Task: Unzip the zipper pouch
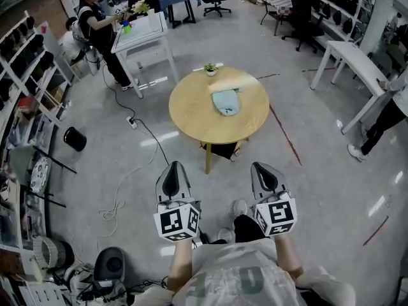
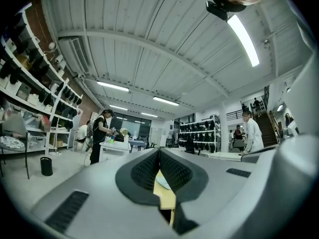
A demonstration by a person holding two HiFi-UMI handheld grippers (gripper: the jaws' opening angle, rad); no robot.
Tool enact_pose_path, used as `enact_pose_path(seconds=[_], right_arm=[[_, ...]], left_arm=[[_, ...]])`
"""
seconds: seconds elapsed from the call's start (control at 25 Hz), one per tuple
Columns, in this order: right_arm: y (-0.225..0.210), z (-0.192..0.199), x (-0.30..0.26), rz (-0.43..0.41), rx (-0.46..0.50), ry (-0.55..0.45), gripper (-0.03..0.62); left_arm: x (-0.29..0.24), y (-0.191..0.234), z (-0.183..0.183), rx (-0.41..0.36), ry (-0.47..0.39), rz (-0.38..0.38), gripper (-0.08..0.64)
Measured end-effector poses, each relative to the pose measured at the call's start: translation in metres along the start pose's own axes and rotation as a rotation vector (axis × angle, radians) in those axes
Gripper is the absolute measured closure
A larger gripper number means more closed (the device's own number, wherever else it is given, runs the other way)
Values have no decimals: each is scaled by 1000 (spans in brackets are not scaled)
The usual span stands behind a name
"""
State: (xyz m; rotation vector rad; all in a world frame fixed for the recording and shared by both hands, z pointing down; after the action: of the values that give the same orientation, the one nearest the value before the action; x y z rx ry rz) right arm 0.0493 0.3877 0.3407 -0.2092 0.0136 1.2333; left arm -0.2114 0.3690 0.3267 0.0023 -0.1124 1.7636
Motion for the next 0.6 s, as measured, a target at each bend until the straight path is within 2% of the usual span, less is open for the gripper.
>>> enact_pose_path(seconds=[0.28,0.6], right_arm=[[-20,-6,-47,-7,3,-7,563],[-75,-18,-152,-26,-29,-16,563]], left_arm=[[-44,-3,6,-16,-4,11,534],[-153,-4,18,-35,13,7,534]])
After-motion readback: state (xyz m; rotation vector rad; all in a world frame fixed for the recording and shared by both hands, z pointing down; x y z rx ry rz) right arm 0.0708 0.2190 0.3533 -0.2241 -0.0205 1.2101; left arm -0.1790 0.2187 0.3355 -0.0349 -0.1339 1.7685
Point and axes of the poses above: the fingertips, and each gripper's own axes: x backward along the fingers, y to its left, z out of its underside, the point moved 9 cm from there along x, backward along the fingers, and after that the axes turned 10 degrees about -x, right-handed, at the moved point
